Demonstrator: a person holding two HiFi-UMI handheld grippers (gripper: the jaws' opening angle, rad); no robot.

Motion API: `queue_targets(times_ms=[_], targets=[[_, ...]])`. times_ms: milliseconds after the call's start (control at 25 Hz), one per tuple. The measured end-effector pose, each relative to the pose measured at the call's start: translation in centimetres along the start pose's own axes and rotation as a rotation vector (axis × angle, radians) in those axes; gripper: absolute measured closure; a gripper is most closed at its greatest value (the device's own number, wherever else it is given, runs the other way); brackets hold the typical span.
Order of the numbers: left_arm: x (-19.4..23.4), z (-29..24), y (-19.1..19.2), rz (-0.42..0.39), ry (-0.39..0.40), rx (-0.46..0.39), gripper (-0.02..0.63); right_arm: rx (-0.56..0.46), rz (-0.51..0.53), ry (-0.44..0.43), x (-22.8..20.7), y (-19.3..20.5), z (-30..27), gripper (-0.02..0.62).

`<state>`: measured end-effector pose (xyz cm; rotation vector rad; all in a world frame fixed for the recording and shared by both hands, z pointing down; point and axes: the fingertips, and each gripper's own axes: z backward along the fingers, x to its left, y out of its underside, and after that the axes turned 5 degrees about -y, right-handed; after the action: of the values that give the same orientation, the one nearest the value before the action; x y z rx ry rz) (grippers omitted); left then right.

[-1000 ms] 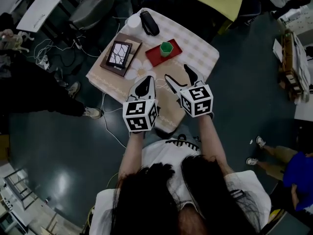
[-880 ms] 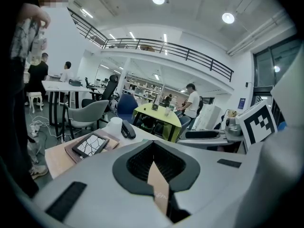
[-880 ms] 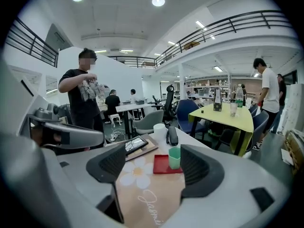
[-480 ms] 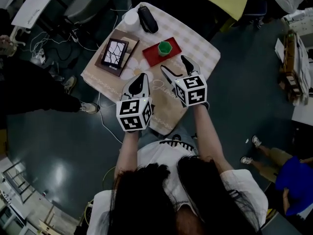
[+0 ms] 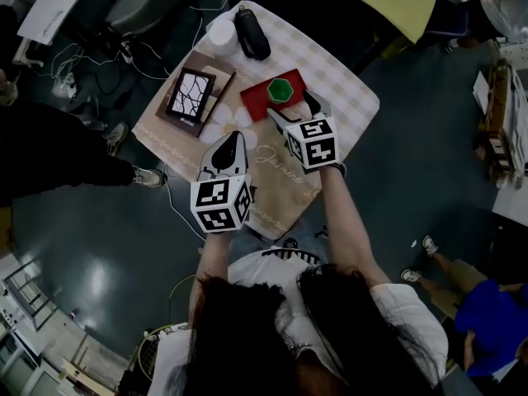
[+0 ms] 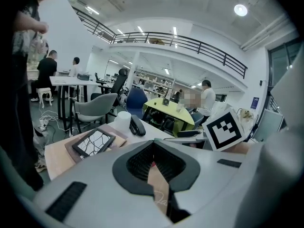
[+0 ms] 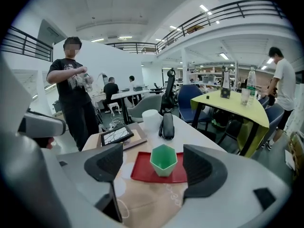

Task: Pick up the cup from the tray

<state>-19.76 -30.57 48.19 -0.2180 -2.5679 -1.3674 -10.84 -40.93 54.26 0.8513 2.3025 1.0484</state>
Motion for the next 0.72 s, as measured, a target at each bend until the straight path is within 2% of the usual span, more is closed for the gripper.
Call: queue_targets(times_ms=[240,400,640,720], targets=[[1.4,-1.4,0.3,0.016,-0.049,0.020,0.601,0.070,-0.004,-0.007,-1.7,1.6,-3.1,0.218],[1.7,-2.1,0.3,0.017,-0.061,0.024,0.601,0.112,-0.025,-0.028,-2.3,2.5,-5.2,0.218],[2.1,-2.6,0.6,0.047,-0.068,0.033,0.601,0.172,0.004,-0.040,-2.4,3.4,-7.4,0.218],[2.3,-2.7,0.8,0.032,-0.079,0.040,0.601,0.181,0.000,-0.037,-2.5,3.5,-8.0,0.218]])
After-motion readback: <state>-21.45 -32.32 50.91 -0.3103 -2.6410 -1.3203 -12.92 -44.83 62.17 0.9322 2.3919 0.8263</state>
